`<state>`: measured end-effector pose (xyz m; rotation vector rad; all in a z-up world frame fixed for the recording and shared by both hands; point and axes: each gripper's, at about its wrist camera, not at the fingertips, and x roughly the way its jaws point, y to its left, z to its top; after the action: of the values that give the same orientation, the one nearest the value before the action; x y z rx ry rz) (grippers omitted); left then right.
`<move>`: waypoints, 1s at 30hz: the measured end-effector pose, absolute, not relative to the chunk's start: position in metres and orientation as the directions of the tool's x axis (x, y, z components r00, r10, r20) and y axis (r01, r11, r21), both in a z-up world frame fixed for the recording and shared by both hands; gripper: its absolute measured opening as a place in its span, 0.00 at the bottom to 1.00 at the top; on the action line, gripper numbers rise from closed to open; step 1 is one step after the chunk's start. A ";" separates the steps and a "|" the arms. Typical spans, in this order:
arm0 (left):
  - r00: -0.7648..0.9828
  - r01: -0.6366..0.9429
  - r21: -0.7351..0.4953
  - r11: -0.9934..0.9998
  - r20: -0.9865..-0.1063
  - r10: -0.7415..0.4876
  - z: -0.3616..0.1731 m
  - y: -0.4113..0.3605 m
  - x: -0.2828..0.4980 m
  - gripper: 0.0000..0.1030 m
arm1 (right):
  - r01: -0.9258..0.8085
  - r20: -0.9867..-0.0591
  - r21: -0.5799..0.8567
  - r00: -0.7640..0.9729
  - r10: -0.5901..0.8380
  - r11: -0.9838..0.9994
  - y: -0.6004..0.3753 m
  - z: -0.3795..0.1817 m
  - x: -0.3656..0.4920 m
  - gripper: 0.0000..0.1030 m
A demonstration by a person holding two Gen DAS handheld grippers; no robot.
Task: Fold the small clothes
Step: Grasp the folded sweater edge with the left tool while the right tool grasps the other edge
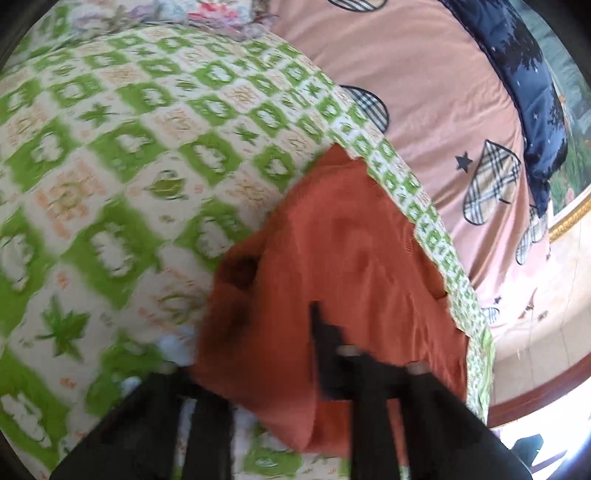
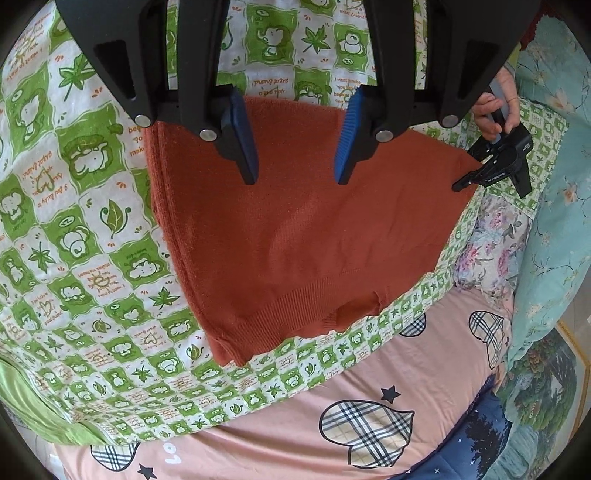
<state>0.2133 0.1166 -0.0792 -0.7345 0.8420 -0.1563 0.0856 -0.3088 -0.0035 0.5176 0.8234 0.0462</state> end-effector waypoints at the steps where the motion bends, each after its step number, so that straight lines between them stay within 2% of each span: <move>1: 0.681 -0.138 -0.632 0.763 -0.620 -0.391 -0.071 0.112 0.214 0.10 | 0.153 -0.684 0.466 0.687 0.245 0.872 -0.310 -0.003 0.086 0.43; 4: 0.706 -0.053 -0.565 0.823 -0.604 -0.369 -0.043 0.087 0.209 0.09 | 0.131 -0.653 0.515 0.701 0.288 0.847 -0.320 0.001 0.092 0.43; 8: 0.705 0.127 -0.514 0.848 -0.555 -0.441 -0.004 0.033 0.200 0.09 | 0.107 -0.606 0.614 0.698 0.380 0.782 -0.334 0.002 0.110 0.43; 11: 0.668 0.271 -0.411 0.870 -0.570 -0.478 0.010 -0.029 0.191 0.09 | 0.085 -0.589 0.657 0.678 0.440 0.749 -0.338 0.001 0.129 0.43; 12: 0.658 0.314 -0.377 0.872 -0.575 -0.486 0.010 -0.048 0.187 0.09 | 0.077 -0.578 0.671 0.677 0.455 0.737 -0.339 0.000 0.135 0.47; 13: 0.649 0.351 -0.345 0.870 -0.581 -0.492 0.008 -0.066 0.184 0.09 | 0.069 -0.565 0.689 0.673 0.476 0.721 -0.340 -0.002 0.142 0.57; 15: 0.618 0.408 -0.293 0.865 -0.609 -0.498 -0.004 -0.098 0.180 0.08 | 0.055 -0.533 0.734 0.664 0.524 0.677 -0.341 -0.010 0.157 0.68; 19: 0.579 0.427 -0.233 0.874 -0.671 -0.462 -0.032 -0.133 0.178 0.08 | 0.068 -0.554 0.762 0.582 0.595 0.643 -0.329 -0.026 0.193 0.68; 21: 0.605 0.440 -0.166 0.883 -0.672 -0.427 -0.036 -0.140 0.173 0.08 | 0.074 -0.581 0.757 0.531 0.617 0.649 -0.315 -0.033 0.215 0.68; 26: 0.653 0.460 -0.047 0.887 -0.658 -0.374 -0.035 -0.148 0.161 0.08 | 0.039 -0.561 0.783 0.474 0.679 0.620 -0.286 -0.041 0.270 0.68; 29: 0.669 0.474 -0.001 0.881 -0.649 -0.361 -0.035 -0.152 0.156 0.08 | 0.040 -0.607 0.747 0.448 0.656 0.663 -0.269 -0.046 0.300 0.68; 30: 0.673 0.479 0.011 0.878 -0.647 -0.359 -0.035 -0.153 0.153 0.08 | 0.033 -0.622 0.732 0.438 0.649 0.680 -0.266 -0.045 0.305 0.54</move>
<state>0.1529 -0.1530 -0.0352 0.1863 0.6858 -0.4750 0.3051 -0.2656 -0.0448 0.7512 1.0637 0.4309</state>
